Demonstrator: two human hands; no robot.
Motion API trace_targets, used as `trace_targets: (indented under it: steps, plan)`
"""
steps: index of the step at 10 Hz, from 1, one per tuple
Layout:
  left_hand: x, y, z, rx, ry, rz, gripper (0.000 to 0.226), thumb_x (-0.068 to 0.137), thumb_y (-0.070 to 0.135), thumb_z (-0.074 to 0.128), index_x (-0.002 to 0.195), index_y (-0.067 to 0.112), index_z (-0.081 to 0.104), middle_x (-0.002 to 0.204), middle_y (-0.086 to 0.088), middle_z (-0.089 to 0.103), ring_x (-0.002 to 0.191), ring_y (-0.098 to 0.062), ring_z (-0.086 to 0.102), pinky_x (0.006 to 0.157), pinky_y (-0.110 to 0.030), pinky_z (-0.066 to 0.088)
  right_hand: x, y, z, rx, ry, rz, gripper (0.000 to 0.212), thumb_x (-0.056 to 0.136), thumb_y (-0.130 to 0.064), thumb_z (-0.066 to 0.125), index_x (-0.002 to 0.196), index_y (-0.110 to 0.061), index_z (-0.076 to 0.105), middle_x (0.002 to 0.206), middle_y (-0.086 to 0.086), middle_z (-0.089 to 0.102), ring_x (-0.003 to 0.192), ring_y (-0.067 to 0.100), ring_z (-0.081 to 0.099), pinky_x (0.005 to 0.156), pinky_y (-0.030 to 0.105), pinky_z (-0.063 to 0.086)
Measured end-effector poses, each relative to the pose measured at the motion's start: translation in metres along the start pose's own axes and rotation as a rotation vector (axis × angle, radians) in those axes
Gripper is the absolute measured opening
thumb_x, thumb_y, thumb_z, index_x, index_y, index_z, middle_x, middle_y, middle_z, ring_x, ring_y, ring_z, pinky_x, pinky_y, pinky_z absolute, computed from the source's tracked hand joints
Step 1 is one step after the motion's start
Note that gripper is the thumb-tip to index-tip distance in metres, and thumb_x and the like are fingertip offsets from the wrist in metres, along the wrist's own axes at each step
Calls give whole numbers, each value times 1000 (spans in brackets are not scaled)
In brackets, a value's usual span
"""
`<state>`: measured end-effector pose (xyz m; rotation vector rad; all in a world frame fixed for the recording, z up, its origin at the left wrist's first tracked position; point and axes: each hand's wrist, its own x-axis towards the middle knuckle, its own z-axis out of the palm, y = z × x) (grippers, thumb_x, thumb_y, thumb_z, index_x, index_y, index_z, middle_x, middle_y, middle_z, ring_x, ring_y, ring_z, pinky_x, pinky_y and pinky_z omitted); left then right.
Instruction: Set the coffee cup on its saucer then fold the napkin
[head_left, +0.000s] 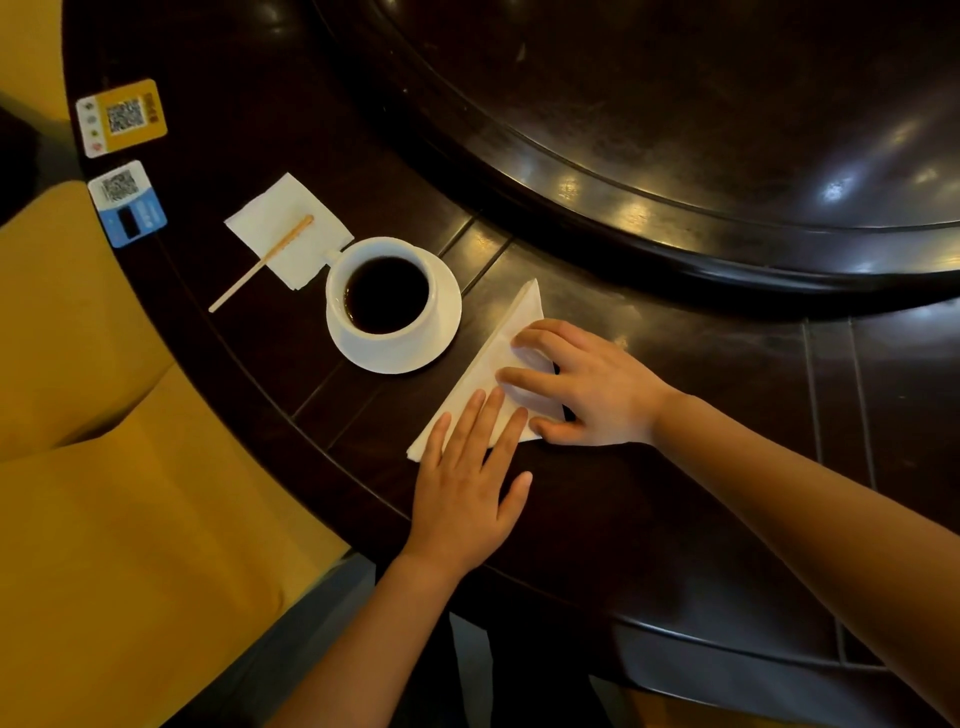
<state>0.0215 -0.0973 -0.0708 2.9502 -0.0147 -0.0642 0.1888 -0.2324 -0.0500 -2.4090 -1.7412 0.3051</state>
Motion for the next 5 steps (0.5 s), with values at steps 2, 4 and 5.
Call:
trace_targets:
  steps: [2,4,5]
  plan:
    - [-1,0,-4,-9,-21,3,58,93,44,32,143,14,35,151,-13,30,142,-23,15,113,-46,10,-1,-5,-2,-19,-22,18,53,86,-50,47,131,-23,46,135,15,46,126,31,39,97,43,41]
    - [4,-5,-24,-120,-111,11,59,95,43,32,147,16,26,156,-9,18,142,-16,1,113,-37,0,-5,-20,-16,-78,-73,67,52,90,-42,48,137,-22,40,145,17,37,136,33,28,112,48,18]
    - [-2,-5,-48,-239,-134,-12,54,95,37,42,143,15,33,152,-6,31,142,-16,18,115,-38,12,-20,-45,-21,-21,5,301,51,88,-35,53,135,-19,42,143,15,40,133,32,33,110,48,24]
